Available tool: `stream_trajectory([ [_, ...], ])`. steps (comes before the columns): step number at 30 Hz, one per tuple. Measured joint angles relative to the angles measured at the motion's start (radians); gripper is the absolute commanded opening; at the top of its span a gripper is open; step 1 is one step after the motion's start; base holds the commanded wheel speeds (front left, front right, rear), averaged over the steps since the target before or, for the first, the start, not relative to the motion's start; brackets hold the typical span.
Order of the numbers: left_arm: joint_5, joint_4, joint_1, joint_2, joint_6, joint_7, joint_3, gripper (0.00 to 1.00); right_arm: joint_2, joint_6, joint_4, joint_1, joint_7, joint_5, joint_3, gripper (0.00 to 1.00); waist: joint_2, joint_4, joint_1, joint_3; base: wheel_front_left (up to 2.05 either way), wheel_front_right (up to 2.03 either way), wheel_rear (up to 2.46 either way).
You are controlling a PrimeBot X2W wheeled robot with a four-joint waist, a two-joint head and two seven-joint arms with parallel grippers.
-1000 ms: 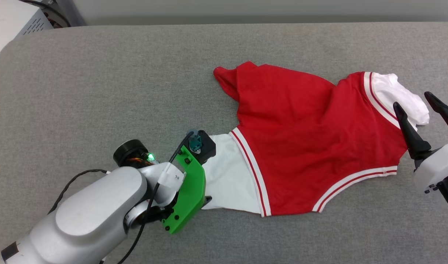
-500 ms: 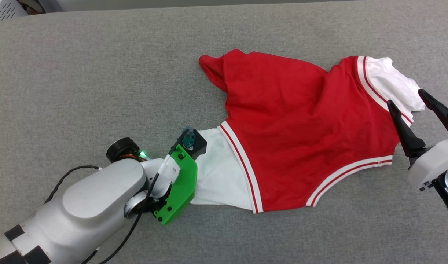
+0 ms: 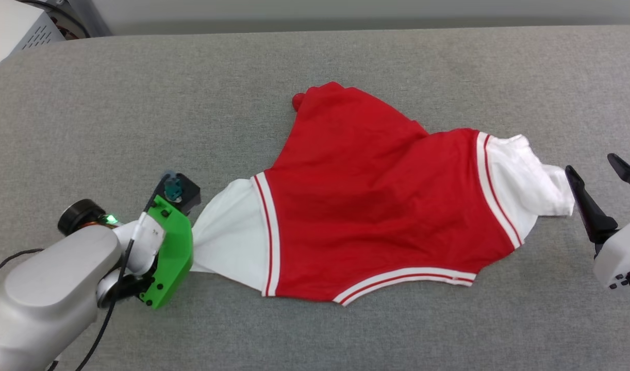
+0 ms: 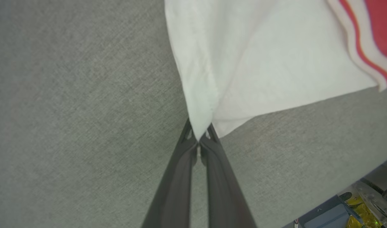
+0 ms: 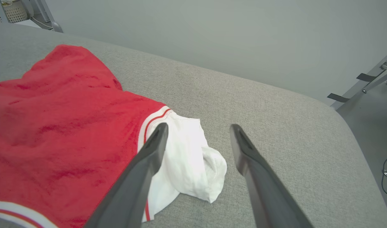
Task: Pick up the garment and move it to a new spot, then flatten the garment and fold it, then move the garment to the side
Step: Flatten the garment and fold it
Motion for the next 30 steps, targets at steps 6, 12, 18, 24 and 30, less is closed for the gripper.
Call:
stream_trajectory([
  [6,0.001,0.056,0.016,0.030,0.014,-0.024,0.004,0.00,-0.019,0.000,-0.016,0.027,0.042,0.007,-0.006,1.00,0.0000,0.006,0.0000,-0.015,0.00,0.00,0.00],
  [12,-0.007,0.086,0.042,0.022,0.024,-0.062,0.008,0.00,-0.056,0.000,-0.053,0.034,0.084,0.017,-0.001,1.00,0.0000,0.001,0.0000,-0.027,0.00,0.00,0.00],
  [18,0.010,0.069,0.034,0.020,0.036,-0.089,0.020,0.00,-0.207,0.000,-0.101,-0.048,0.309,0.099,0.104,1.00,0.0000,0.011,0.0000,-0.043,0.00,0.00,0.00],
  [24,0.021,0.028,0.007,0.015,0.046,-0.105,0.028,0.00,-0.268,0.000,-0.037,-0.182,0.590,0.242,0.253,1.00,0.0000,0.028,0.0000,-0.040,0.00,0.00,0.00],
  [30,0.058,-0.008,-0.020,-0.006,0.055,-0.114,0.030,0.00,-0.257,0.000,0.142,-0.328,0.695,0.281,0.368,1.00,0.0000,0.048,0.0000,-0.010,0.00,0.00,0.00],
])
